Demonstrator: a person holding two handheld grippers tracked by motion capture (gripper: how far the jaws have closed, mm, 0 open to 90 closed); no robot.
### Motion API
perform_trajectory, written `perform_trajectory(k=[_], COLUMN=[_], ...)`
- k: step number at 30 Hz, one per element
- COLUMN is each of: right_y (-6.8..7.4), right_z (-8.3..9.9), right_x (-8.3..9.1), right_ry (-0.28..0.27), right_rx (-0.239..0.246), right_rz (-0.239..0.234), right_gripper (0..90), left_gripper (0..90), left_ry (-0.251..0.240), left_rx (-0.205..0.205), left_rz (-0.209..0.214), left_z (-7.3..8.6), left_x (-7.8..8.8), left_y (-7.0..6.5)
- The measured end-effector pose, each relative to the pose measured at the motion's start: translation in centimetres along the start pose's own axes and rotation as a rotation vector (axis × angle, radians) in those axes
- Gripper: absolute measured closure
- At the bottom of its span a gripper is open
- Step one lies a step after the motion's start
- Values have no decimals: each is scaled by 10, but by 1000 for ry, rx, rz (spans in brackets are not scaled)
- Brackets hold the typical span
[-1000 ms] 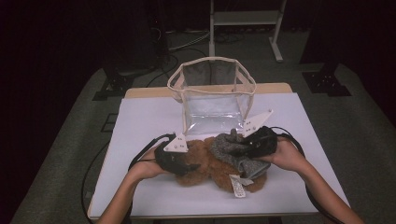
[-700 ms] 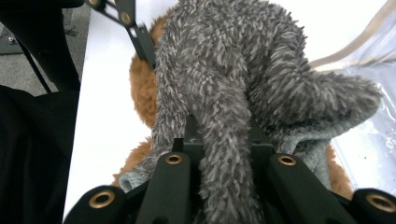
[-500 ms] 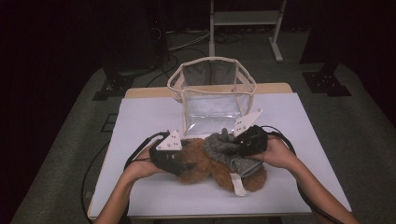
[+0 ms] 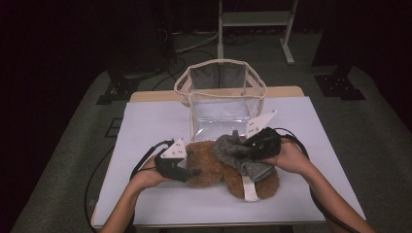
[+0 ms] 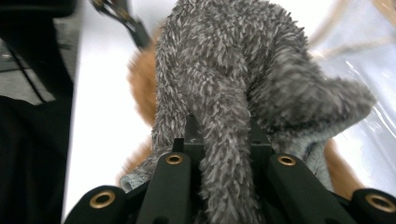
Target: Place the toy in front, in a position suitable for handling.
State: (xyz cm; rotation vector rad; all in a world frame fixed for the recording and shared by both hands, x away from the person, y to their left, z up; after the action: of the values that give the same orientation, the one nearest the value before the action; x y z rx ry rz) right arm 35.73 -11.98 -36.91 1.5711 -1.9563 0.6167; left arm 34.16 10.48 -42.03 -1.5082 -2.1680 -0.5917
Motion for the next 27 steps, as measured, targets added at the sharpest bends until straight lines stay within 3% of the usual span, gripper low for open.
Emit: perform_trajectory(k=[4,7,15,22,25,27], right_y=[12,13,8,10,6,5], right_z=[-14,-14,8,-8,-19,-18], right_x=[-18,-29,-20,-16,-28,-30], right_ry=[6,25,27,-19,-14,-15], right_rx=[40,61,13,10,37,28], right_rz=[-29,-27,-24,-27,-27,-35], right_gripper=[760,760,760,760,760,760], left_gripper=[375,370,363,368,368,368], left_ry=[0,12,-2,3,9,10], left_rx=[-18,-36,-43,-54,-67,-68], left_rz=[4,0,5,11,8,9], left_z=[-6,-9,-9,-11,-12,-11], left_x=[-10,-13,-14,-17,-19,-18], left_y=[-2,-2,-2,-3,-4,-4])
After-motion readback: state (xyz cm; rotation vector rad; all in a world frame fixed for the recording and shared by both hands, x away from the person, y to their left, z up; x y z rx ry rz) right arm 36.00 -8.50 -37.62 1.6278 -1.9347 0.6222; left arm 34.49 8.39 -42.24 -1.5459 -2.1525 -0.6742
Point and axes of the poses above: each handheld gripper's, and its own axes: x roughly backward along the jaws, z roughly out of its underside, y roughly to its left, the point moved 5 cm from there along -x, roughly forward along the jaws, and after that the axes turned 3 degrees about -y, right-handed, at the moved point
